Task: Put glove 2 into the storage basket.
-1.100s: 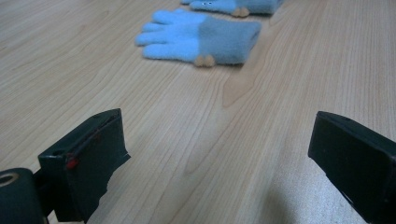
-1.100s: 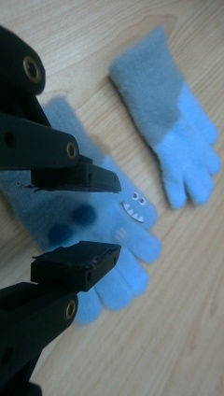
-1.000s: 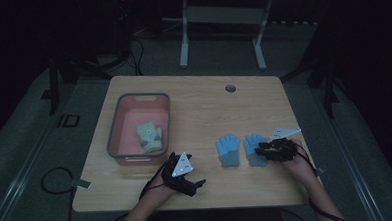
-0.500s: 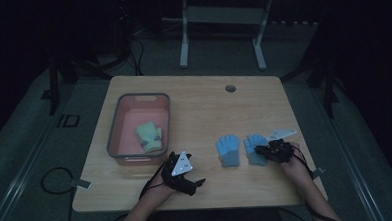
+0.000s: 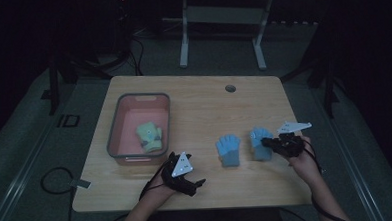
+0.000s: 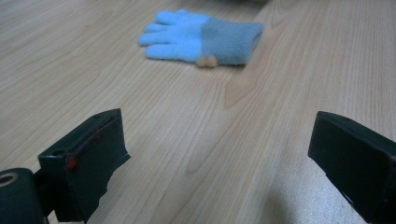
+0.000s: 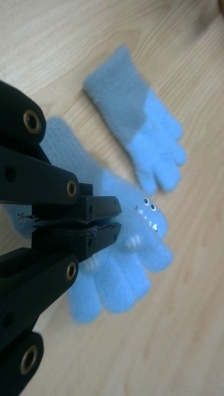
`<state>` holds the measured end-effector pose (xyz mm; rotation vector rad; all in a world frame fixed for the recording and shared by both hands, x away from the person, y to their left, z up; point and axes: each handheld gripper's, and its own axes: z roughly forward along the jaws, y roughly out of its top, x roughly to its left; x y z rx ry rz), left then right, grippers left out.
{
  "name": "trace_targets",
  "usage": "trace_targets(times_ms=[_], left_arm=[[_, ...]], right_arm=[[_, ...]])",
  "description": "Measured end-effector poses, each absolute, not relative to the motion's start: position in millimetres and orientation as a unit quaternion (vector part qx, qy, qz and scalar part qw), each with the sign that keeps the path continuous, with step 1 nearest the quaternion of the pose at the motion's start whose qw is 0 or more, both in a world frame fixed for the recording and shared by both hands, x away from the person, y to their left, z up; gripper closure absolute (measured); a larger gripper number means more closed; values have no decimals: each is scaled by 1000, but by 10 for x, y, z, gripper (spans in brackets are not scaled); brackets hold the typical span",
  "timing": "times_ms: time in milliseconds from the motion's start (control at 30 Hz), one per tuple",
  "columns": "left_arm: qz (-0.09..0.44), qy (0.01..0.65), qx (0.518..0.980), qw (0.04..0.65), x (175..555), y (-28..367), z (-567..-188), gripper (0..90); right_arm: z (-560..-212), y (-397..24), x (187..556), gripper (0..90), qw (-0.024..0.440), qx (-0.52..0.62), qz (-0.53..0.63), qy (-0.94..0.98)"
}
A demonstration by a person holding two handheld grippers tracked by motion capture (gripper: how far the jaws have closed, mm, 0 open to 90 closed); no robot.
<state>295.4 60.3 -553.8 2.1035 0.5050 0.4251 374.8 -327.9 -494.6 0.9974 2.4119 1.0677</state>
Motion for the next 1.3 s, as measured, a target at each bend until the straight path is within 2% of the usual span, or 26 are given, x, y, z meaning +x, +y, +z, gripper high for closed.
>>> trace_targets(times_ms=[333,600,900,1300], left_arm=[[170,204,851,452,2955,606,-5540,41],[171,202,852,452,2954,606,-5538,41],[170,201,852,452,2953,606,-5537,41],[170,202,852,452,2954,607,-5539,41]], right_arm=[[-4526,-3163,3719,863,166,326,413,834],[-4393,-2873,3723,863,150,292,426,843],[-4491,-2554,3750,861,130,272,426,853],[-4881,-2360,3812,857,99,280,400,867]])
